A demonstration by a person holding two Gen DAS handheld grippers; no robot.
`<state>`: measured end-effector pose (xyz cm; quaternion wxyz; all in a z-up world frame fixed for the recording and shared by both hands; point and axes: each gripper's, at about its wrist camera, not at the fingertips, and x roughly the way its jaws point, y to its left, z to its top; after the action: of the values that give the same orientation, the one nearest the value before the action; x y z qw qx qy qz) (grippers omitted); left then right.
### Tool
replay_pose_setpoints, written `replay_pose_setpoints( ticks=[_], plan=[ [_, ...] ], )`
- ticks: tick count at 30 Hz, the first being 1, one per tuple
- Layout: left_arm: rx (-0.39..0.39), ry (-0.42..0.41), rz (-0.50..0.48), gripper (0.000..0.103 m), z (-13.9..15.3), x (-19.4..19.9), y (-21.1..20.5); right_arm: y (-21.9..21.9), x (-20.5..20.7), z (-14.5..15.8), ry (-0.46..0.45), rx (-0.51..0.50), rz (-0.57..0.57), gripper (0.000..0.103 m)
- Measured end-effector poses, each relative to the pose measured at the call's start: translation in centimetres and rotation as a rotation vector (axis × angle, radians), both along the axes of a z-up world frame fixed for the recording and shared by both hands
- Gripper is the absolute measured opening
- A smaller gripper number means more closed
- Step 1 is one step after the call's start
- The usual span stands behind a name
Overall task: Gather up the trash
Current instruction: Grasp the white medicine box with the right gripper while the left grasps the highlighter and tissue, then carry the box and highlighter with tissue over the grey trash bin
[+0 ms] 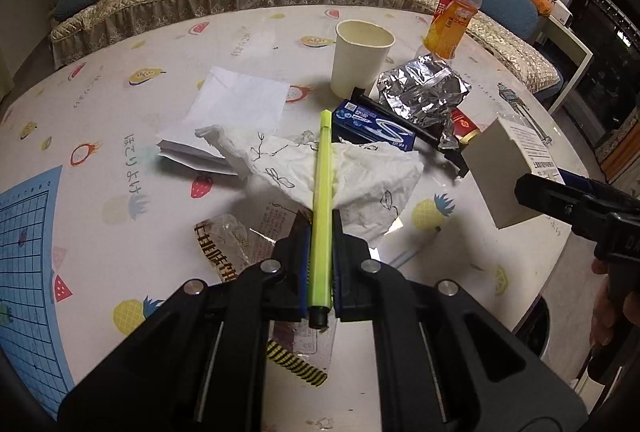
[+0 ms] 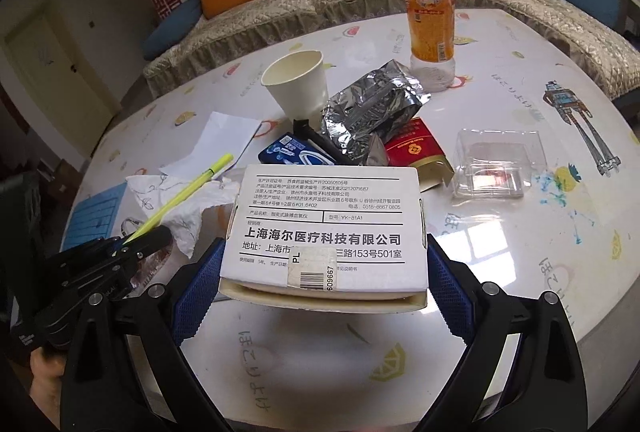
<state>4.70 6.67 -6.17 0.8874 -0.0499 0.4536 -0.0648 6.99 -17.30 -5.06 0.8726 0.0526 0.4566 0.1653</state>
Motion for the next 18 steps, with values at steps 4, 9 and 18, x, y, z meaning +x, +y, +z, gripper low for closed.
replay_pose_setpoints(
  ticks=[4, 9, 18],
  plan=[
    [-0.009, -0.026, 0.002, 0.006, 1.3, -0.4, -0.2, -1.1, -0.8, 0.9, -0.019, 0.005, -0.01, 0.092],
    [-0.009, -0.053, -0.006, 0.006, 2.5, -1.0, -0.9, -2.6, -1.8, 1.9, -0.041, 0.021, -0.03, 0.092],
    [-0.008, -0.086, -0.082, 0.006, 4.6, -2.0, -4.7, -7.8, -4.4, 3.1, -0.062, 0.047, -0.108, 0.092]
  ],
)
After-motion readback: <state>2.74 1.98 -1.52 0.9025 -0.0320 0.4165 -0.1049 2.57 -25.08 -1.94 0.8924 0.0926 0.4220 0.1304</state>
